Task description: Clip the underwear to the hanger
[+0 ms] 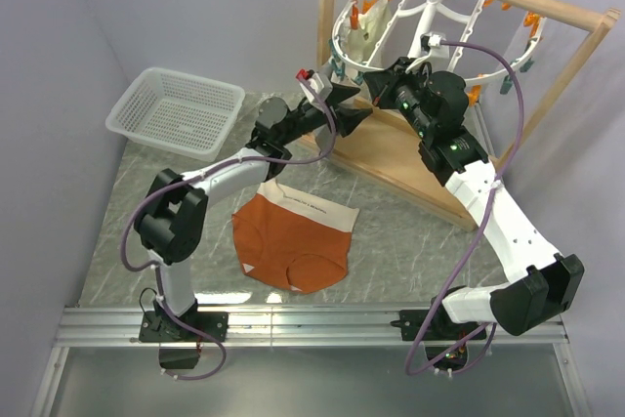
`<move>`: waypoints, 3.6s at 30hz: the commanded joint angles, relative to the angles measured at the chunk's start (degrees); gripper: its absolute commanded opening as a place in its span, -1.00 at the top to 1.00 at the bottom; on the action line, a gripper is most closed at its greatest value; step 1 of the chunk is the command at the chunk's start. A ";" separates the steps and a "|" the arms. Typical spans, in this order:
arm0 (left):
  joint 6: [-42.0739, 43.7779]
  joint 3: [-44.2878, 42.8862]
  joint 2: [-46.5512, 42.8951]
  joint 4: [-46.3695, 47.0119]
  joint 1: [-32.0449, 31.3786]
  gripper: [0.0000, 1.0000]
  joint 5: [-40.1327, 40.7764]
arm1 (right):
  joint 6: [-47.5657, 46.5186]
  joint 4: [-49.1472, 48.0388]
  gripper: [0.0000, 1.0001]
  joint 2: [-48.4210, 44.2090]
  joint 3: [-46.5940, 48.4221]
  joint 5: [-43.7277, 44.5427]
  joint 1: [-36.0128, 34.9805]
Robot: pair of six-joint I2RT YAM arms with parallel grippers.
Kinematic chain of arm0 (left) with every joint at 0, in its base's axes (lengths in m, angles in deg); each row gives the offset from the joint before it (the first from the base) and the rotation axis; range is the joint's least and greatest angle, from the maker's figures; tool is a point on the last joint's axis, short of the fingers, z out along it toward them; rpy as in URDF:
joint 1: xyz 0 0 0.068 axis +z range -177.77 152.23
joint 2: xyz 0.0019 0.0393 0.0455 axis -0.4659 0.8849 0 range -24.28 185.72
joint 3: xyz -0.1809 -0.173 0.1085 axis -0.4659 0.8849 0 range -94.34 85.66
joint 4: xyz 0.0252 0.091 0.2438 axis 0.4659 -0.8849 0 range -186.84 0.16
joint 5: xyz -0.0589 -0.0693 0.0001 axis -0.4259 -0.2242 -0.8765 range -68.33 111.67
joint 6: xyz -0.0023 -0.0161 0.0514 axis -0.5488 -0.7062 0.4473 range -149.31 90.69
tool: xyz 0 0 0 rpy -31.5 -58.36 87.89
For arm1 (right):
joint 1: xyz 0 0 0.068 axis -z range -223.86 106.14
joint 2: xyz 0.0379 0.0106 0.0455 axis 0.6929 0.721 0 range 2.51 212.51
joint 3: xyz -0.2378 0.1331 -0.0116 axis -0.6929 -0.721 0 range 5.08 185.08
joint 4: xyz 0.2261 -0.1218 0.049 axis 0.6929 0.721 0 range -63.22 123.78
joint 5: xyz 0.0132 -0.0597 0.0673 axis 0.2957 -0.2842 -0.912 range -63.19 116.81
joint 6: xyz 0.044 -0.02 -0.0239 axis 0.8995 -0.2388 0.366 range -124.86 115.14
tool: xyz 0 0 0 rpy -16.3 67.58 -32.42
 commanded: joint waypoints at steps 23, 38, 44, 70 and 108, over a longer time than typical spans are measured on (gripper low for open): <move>-3.64 -9.41 10.20 16.27 -0.05 0.02 9.43 | 0.05 -1.55 0.91 -1.61 1.33 -1.61 1.10; -2.50 -6.87 8.53 18.20 -0.31 0.56 4.60 | -9.53 -16.31 -0.01 -2.23 -10.89 -3.28 1.10; -1.89 -6.25 8.35 18.38 -0.49 0.57 3.46 | -9.28 -20.45 -0.06 -1.96 -11.86 -2.85 1.01; 3.12 -6.78 8.09 15.22 -1.72 0.55 -3.13 | -12.79 -20.28 0.27 2.43 -9.05 1.10 -1.18; 5.23 -7.31 7.03 12.40 -1.54 0.99 -2.78 | -8.83 -9.82 -0.14 3.39 -3.33 3.83 -1.01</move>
